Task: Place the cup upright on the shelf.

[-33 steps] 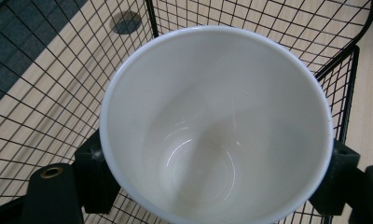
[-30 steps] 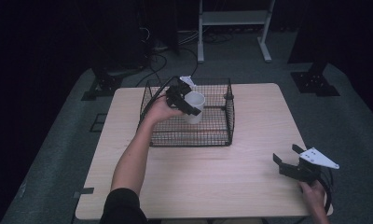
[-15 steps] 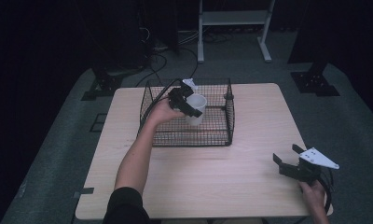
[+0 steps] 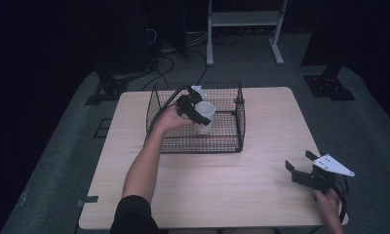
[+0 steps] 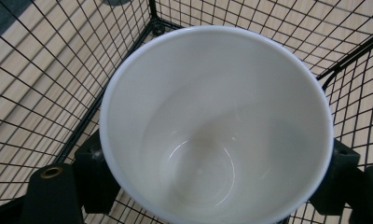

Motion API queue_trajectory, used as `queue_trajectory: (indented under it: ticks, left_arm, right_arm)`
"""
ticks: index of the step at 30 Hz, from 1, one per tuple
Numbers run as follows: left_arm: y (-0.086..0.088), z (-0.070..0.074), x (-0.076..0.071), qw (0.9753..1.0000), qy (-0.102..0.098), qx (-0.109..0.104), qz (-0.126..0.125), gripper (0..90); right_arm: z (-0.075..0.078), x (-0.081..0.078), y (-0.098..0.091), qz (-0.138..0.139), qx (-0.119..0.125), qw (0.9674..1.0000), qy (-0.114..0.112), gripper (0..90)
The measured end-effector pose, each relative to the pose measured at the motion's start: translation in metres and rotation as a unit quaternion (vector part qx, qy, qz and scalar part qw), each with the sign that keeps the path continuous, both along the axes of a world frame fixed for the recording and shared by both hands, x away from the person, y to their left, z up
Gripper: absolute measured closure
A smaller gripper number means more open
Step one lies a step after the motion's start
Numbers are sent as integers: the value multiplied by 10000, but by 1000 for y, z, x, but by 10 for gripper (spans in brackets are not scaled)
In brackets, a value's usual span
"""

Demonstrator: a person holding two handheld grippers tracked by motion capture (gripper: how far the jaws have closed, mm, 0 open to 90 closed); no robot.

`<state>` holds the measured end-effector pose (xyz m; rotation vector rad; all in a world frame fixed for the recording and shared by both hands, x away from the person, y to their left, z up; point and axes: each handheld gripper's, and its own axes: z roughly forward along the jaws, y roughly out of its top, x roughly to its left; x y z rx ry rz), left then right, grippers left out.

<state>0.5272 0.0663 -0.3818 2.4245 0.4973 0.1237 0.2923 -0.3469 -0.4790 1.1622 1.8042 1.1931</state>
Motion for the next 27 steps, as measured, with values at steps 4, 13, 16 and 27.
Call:
queue_trajectory:
  ticks: [4,13,16,27]
  left_arm:
    - [-1,-4,1,10000,69,59,20,206]
    - [-1,-7,2,10000,48,85,10,206]
    - [-3,-7,2,10000,52,48,-21,206]
    - [-4,-17,6,9996,241,152,-1,205]
  right_arm:
    - [0,0,0,0,8,10000,3,131]
    - [0,0,0,1,6,10000,8,131]
    - [0,0,0,0,7,10000,7,131]
    - [0,0,0,-1,12,10000,6,131]
